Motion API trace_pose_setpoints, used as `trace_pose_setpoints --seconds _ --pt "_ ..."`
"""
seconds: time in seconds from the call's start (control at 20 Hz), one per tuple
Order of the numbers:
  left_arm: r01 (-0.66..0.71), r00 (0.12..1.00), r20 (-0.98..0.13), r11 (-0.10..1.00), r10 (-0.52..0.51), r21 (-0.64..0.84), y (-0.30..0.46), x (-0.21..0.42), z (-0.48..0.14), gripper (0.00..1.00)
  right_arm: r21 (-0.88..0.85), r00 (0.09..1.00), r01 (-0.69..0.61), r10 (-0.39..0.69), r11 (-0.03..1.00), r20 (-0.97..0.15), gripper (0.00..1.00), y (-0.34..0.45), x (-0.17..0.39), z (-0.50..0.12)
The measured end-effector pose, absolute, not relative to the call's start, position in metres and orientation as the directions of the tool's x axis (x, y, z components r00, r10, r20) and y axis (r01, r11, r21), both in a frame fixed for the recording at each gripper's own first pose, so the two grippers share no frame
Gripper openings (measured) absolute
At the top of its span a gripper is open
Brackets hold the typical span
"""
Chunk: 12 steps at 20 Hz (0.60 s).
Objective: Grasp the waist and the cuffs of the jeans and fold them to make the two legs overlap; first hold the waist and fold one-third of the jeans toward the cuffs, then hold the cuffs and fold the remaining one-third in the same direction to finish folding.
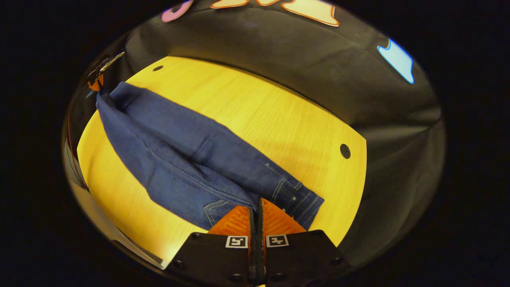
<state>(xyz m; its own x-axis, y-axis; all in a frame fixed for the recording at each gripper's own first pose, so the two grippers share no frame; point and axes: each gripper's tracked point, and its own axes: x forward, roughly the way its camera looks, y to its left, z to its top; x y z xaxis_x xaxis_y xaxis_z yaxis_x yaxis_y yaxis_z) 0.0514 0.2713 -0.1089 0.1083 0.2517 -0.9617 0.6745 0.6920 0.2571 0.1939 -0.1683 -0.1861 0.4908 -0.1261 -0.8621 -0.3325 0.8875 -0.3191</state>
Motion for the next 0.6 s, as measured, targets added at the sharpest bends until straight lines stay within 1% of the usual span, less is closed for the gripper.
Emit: trace_pose_setpoints --seconds 0.15,0.2,0.25,0.35,0.4,0.45,0.5,0.55,0.6 --pt "0.655 0.093 -0.959 0.708 0.269 0.263 0.277 0.077 -0.122 0.0 -0.276 0.501 -0.26 -0.115 0.925 -0.858 0.0 -0.168 0.228 -0.212" --pt "0.649 0.087 -0.958 0.715 0.272 0.262 0.278 0.082 -0.131 0.0 -0.263 0.496 -0.249 -0.11 0.932 -0.861 0.02 -0.169 0.232 -0.223" --pt "0.643 0.077 -0.96 0.722 0.271 0.255 0.278 0.087 -0.142 0.0 -0.254 0.489 -0.24 -0.109 0.937 -0.865 0.0 -0.17 0.237 -0.232" --pt "0.637 0.061 -0.96 0.73 0.273 0.248 0.283 0.095 -0.159 0.0 -0.234 0.476 -0.234 -0.099 0.944 -0.874 0.0 -0.176 0.246 -0.247" --pt "0.636 0.063 -0.959 0.73 0.275 0.251 0.284 0.101 -0.165 0.0 -0.224 0.465 -0.232 -0.095 0.947 -0.88 0.03 -0.178 0.247 -0.254" --pt "0.636 0.072 -0.957 0.726 0.281 0.261 0.286 0.107 -0.169 0.0 -0.222 0.47 -0.221 -0.096 0.95 -0.877 0.02 -0.181 0.252 -0.257" --pt "0.634 0.083 -0.954 0.723 0.289 0.274 0.289 0.113 -0.172 0.0 -0.221 0.472 -0.207 -0.1 0.953 -0.876 0.09 -0.183 0.256 -0.26" --pt "0.632 0.097 -0.946 0.715 0.308 0.298 0.295 0.118 -0.172 0.0 -0.212 0.473 -0.198 -0.096 0.957 -0.876 0.19 -0.185 0.257 -0.26" --pt "0.628 0.111 -0.94 0.71 0.322 0.318 0.299 0.122 -0.172 0.05 -0.196 0.473 -0.192 -0.085 0.962 -0.877 0.3 -0.185 0.256 -0.26"
